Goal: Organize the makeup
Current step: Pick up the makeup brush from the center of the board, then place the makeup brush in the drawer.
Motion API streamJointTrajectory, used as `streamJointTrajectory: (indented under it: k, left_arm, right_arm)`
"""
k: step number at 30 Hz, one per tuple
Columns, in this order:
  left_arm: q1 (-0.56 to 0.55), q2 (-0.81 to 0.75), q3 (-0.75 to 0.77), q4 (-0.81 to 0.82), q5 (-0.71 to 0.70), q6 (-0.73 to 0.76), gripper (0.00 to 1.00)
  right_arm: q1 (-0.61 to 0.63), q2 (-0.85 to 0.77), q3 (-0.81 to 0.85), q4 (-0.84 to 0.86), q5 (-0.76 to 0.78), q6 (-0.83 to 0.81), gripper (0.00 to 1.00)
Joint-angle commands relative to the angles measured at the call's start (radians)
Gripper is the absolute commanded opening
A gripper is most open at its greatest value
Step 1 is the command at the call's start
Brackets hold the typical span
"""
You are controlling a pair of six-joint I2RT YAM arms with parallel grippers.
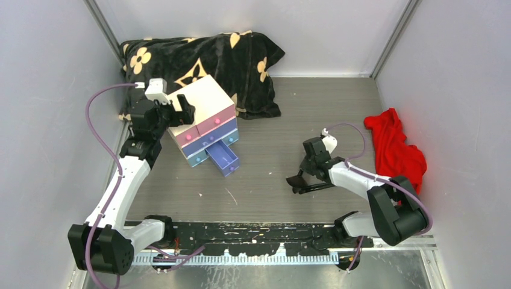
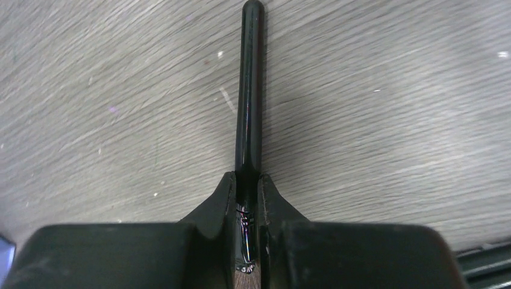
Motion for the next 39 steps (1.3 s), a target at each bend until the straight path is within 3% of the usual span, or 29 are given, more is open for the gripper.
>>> streamJointTrajectory:
  k: [1, 14, 21, 27, 33, 39]
  left_arm:
    - [-0.004, -0.001, -0.023, -0.117, -0.006, -0.016, 1.00]
    - [-0.004, -0.003, -0.010, -0.123, -0.006, -0.020, 1.00]
    - [-0.004, 0.003, -0.003, -0.126, -0.005, -0.021, 1.00]
    - [-0.005, 0.004, 0.003, -0.126, -0.005, -0.025, 1.00]
    - [-0.004, 0.006, 0.001, -0.129, -0.003, -0.024, 1.00]
    - [-0.004, -0.003, -0.001, -0.130, -0.007, -0.020, 1.00]
  right_arm:
    - [-0.002, 0.002, 0.044, 0.064, -0.166, -0.127, 0.01]
    - [0.001, 0.004, 0.259, 0.168, -0.549, -0.294, 0.01]
    - [0.040, 0.068, 0.449, 0.054, -0.753, -0.355, 0.01]
    - [0.155, 0.131, 0.560, 0.042, -0.771, -0.341, 0.01]
    - [0.254, 0.225, 0.565, 0.176, -0.795, -0.235, 0.01]
    - [0.311, 0.273, 0.576, 0.197, -0.809, -0.164, 0.01]
